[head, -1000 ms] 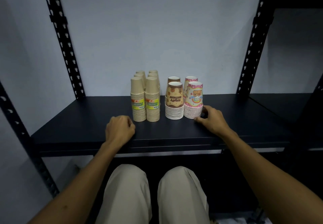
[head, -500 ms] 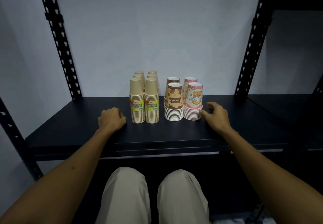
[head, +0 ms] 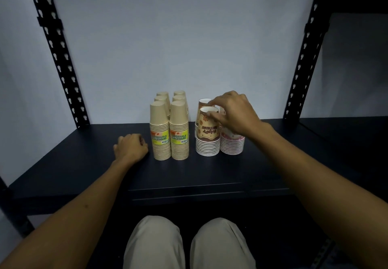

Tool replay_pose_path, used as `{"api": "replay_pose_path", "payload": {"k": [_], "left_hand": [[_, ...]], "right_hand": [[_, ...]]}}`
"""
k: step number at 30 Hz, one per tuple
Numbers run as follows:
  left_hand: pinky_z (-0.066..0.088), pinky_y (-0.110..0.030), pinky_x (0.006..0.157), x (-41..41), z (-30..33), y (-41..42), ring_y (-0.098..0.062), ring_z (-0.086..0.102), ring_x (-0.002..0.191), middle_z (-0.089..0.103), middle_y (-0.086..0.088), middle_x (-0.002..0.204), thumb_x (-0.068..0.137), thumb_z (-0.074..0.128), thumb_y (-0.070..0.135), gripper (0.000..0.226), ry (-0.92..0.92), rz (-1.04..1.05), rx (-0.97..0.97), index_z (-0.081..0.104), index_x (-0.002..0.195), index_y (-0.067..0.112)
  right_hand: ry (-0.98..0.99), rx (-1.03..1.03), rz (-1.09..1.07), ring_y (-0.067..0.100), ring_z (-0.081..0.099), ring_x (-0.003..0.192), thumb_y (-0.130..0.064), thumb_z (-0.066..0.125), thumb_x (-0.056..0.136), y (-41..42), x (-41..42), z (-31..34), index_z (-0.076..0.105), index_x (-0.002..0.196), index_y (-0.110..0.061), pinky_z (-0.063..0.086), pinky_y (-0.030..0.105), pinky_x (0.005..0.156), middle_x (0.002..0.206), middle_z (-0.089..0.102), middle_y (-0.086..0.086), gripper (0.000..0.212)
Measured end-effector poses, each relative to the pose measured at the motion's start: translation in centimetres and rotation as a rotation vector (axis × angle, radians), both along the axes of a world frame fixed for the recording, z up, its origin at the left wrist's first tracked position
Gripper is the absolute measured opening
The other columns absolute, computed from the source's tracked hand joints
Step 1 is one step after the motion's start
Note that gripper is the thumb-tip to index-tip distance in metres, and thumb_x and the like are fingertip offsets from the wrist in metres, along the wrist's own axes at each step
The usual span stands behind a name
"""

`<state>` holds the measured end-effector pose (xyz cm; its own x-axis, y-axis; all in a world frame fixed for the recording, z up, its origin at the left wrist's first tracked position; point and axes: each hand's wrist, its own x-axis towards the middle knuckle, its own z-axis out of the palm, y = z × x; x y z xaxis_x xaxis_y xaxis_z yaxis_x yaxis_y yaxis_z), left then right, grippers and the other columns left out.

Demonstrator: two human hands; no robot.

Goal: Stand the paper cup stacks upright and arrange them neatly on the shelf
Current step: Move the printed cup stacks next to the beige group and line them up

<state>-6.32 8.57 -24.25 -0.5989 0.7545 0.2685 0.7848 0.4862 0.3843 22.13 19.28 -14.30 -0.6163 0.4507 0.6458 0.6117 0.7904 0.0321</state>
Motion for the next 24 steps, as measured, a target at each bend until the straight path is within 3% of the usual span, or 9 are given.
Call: {"api": "replay_pose_path", "payload": {"k": [9,16,19,24], "left_hand": [[0.040,-0.045,0.087,-0.4,-0.1,1.0,-0.032,0.048,0.108,0.061,-0.005,0.099,0.090,0.052,0.029,0.012,0.029,-0.018,-0.009,0.058,0.084,0.020],[0.041,-0.047,0.086,-0.2,-0.5,1.2,-0.034,0.048,0.107,0.058,-0.014,0.105,0.093,0.044,0.033,0.021,0.182,-0.060,-0.049,0.054,0.092,0.015],[0.041,-0.049,0.089,0.2,-0.7,1.3,-0.035,0.046,0.111,0.054,-0.017,0.113,0.095,0.043,0.035,0.029,0.222,-0.065,-0.086,0.055,0.108,0.012],[0.042,-0.049,0.089,0.2,-0.7,1.3,-0.036,0.046,0.111,0.054,-0.018,0.115,0.095,0.042,0.037,0.032,0.217,-0.062,-0.089,0.055,0.109,0.012]], "right_hand": [[-0.044,-0.055,0.084,0.025,0.063,0.093,-0.041,0.060,0.090,0.4,-0.2,-0.4,0.072,0.107,-0.022,0.047,0.042,0.080,0.099,0.074,0.001,0.029],[0.100,-0.045,-0.003,0.026,0.061,0.105,-0.037,0.056,0.092,0.3,1.5,0.2,0.069,0.111,-0.015,0.048,0.046,0.088,0.111,0.071,0.004,0.032],[0.097,-0.114,-0.070,0.026,0.063,0.099,-0.033,0.056,0.090,1.0,3.1,0.2,0.071,0.110,-0.012,0.051,0.039,0.081,0.111,0.071,0.008,0.032],[0.076,-0.221,-0.056,0.025,0.063,0.095,-0.020,0.056,0.090,1.0,4.1,-0.5,0.068,0.116,-0.010,0.045,0.028,0.073,0.113,0.070,0.011,0.031]]}}
